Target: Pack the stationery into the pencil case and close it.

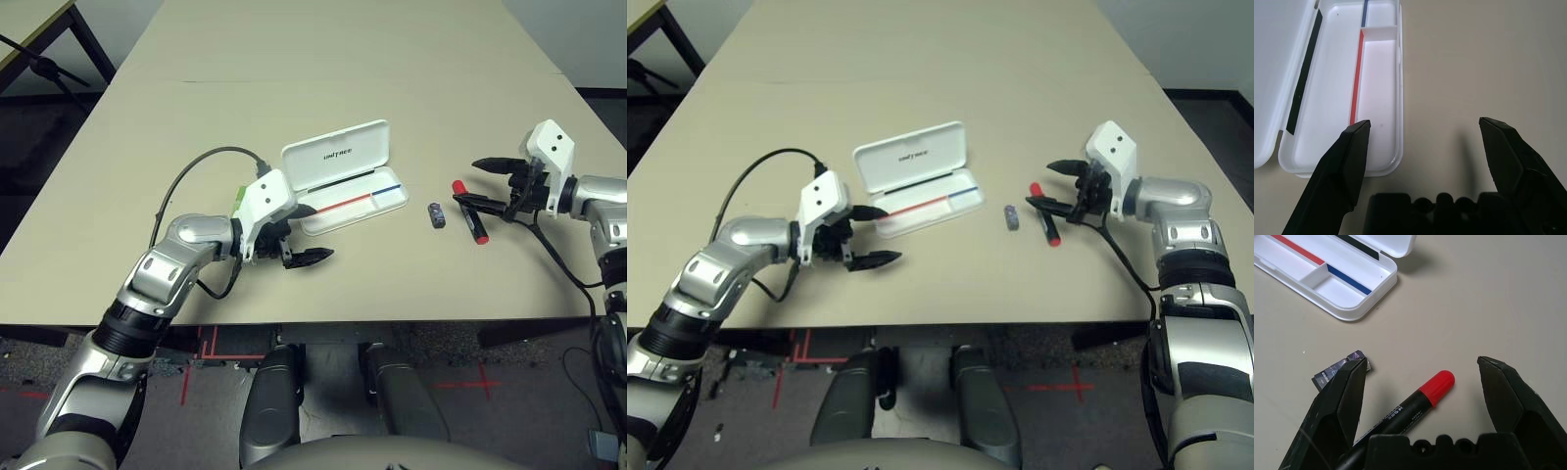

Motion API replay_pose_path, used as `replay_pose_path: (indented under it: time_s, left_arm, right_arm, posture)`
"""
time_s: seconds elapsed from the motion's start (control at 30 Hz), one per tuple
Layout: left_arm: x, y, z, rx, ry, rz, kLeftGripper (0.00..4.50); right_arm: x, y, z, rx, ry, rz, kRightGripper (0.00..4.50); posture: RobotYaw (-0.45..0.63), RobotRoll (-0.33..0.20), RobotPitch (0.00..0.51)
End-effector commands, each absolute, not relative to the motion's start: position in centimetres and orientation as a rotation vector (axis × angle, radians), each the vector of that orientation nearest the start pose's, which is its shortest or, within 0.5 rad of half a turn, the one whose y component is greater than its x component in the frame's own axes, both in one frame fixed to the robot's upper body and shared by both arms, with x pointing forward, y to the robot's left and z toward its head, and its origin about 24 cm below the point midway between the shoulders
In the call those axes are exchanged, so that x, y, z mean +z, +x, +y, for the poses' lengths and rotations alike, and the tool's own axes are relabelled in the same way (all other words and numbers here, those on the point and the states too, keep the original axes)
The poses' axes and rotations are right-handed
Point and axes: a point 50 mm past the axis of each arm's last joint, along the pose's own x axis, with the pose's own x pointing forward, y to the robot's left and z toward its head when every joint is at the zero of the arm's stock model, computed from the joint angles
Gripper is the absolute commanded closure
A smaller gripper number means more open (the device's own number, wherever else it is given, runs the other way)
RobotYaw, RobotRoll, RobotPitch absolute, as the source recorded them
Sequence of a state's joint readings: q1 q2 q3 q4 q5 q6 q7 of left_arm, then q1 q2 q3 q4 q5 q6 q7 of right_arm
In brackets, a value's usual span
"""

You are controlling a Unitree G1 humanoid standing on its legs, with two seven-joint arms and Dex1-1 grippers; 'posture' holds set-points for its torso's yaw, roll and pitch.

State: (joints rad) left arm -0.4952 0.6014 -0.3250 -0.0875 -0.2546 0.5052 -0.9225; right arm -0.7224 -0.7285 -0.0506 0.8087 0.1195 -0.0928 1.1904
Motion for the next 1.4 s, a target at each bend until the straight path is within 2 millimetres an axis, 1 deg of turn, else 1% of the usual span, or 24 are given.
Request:
replay_pose_path:
  time_s: [0.03,0.43,0.8,0.83,0.87,0.93,1.1,1.2,1.4]
  left_arm:
    - [12.1,29.7,12.9,-1.168,0.479,0.308,0.03]
    - [11.7,30.1,12.0,-1.213,0.567,0.362,0.03]
    - [11.2,30.5,11.8,-1.221,0.622,0.417,0.03]
    - [11.2,30.6,11.8,-1.221,0.622,0.418,0.38]
    - [11.2,30.6,11.8,-1.221,0.621,0.420,0.62]
    - [11.3,30.7,11.9,-1.224,0.621,0.425,1.35]
    - [11.5,30.9,12.0,-1.226,0.627,0.426,3.38]
    - [11.8,31.2,12.1,-1.227,0.642,0.420,4.45]
    - [12.9,31.4,12.9,-1.247,0.718,0.397,4.45]
  right_arm:
    - [14.5,33.4,-28.6,0.840,-0.456,0.206,0.00]
    - [14.2,33.2,-28.6,0.839,-0.454,0.211,0.00]
    - [14.0,33.0,-28.5,0.838,-0.451,0.209,0.00]
    - [14.0,33.0,-28.5,0.837,-0.451,0.208,0.00]
    - [13.9,33.0,-28.4,0.837,-0.451,0.208,0.00]
    - [13.9,33.0,-28.4,0.838,-0.451,0.208,0.00]
    - [13.7,32.9,-28.3,0.840,-0.450,0.209,0.00]
    - [13.6,32.8,-28.2,0.841,-0.453,0.211,0.00]
    - [13.5,32.8,-28.2,0.846,-0.456,0.216,0.00]
  posture:
    - [0.01,0.000,0.158]
    - [0.00,0.000,0.167]
    - [-0.01,0.000,0.171]
    - [-0.01,0.000,0.171]
    - [-0.02,0.000,0.174]
    - [-0.02,0.000,0.174]
    - [-0.02,0.000,0.174]
    - [-0.02,0.000,0.174]
    - [-0.02,0.000,0.174]
